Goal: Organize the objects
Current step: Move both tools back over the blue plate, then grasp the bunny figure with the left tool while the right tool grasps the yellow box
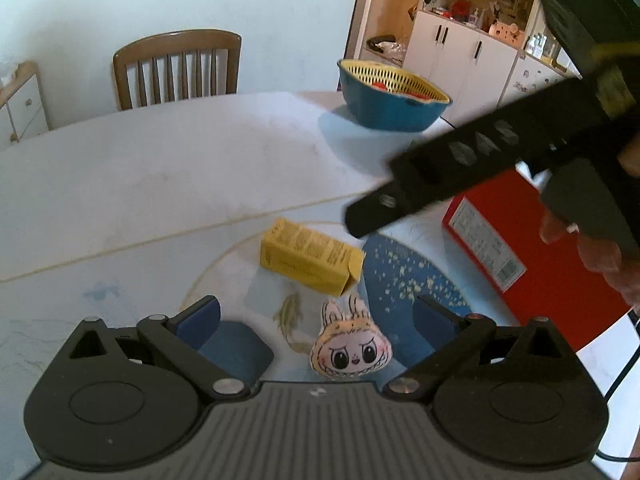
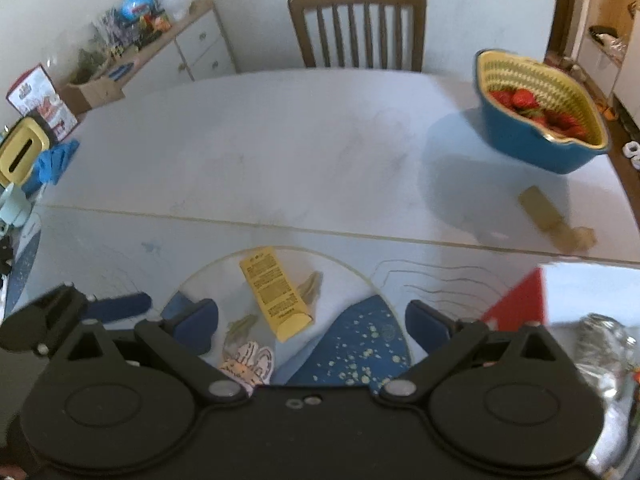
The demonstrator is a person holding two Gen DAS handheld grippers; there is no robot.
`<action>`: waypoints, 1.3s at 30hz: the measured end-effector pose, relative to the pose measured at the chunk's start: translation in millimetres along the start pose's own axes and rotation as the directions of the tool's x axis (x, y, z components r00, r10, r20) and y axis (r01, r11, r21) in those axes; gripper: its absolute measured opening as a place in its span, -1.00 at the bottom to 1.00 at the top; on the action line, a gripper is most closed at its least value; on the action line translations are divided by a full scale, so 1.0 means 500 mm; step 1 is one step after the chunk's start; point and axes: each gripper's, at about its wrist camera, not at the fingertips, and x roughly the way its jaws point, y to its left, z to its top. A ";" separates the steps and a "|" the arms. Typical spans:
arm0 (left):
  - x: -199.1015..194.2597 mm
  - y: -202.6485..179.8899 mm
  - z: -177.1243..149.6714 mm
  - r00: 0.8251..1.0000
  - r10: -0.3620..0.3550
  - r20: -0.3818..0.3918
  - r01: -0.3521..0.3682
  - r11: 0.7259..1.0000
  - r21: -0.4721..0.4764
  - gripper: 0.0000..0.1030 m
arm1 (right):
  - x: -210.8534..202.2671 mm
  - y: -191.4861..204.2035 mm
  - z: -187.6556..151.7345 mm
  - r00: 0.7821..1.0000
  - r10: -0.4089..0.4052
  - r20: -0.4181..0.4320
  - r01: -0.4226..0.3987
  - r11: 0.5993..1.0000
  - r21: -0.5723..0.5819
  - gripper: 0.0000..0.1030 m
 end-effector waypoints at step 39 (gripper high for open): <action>0.066 -0.076 -0.046 0.998 0.046 -0.049 -0.039 0.990 0.137 0.03 | 0.152 0.103 0.005 0.990 -0.106 -0.097 0.083 0.973 -0.214 -0.41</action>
